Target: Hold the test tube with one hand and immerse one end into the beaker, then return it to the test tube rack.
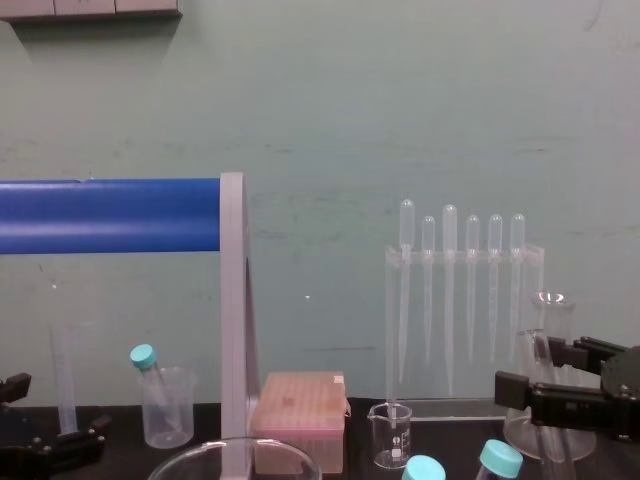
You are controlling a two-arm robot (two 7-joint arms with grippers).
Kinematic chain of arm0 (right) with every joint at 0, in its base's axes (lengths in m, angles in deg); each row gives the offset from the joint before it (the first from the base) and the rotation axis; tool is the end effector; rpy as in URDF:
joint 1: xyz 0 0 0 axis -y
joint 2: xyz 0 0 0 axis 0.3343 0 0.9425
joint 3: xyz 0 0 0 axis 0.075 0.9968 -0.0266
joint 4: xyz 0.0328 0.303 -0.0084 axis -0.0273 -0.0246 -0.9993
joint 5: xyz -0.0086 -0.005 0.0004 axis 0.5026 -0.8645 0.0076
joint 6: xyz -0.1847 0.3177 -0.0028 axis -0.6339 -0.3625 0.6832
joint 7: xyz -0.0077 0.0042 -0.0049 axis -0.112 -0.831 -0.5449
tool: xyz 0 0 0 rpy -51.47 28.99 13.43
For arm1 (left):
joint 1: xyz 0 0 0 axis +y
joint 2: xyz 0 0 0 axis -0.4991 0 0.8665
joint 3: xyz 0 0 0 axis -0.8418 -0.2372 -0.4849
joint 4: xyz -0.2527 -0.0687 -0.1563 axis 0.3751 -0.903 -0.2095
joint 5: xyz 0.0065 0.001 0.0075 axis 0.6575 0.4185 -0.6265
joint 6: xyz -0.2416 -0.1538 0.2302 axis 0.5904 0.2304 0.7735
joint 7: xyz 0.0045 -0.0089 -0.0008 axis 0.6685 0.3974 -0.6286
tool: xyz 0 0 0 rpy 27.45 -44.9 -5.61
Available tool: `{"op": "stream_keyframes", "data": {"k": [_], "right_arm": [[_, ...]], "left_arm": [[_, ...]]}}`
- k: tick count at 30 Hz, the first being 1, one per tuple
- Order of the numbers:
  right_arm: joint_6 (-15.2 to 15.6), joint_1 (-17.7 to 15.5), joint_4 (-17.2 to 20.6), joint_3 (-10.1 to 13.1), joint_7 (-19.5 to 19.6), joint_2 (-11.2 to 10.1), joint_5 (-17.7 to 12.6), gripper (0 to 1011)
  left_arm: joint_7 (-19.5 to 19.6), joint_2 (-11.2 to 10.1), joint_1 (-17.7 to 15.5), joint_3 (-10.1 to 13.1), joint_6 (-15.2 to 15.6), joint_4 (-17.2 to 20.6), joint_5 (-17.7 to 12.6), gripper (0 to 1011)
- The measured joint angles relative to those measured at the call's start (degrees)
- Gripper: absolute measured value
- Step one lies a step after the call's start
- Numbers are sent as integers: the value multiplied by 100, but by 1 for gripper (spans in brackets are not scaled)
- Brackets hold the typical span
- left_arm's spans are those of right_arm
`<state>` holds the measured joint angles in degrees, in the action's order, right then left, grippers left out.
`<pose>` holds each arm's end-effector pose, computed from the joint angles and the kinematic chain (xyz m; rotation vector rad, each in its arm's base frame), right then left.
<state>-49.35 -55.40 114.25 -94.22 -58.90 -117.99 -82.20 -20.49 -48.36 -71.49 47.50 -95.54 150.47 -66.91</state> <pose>0.4432 -0.0842 -0.2925 -0.0137 -0.0582 -0.6524 0.4160 0.0755 -0.3254 0.3046 -0.2850 1.2480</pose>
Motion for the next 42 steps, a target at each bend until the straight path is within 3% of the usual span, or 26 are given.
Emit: {"op": "stream_keyframes", "data": {"k": [22,31,42], "right_arm": [[-1,-1,3,1,-3,-2,-4,980],[-6,-1,5,1,-3,-2,-5,761],[-10,-1,5,1,-6,-2,-5,392]], "left_arm": [[0,0,0,0,0,0,0,1000],[0,0,0,0,0,0,0,1000],[0,0,0,0,0,0,0,1000]]}}
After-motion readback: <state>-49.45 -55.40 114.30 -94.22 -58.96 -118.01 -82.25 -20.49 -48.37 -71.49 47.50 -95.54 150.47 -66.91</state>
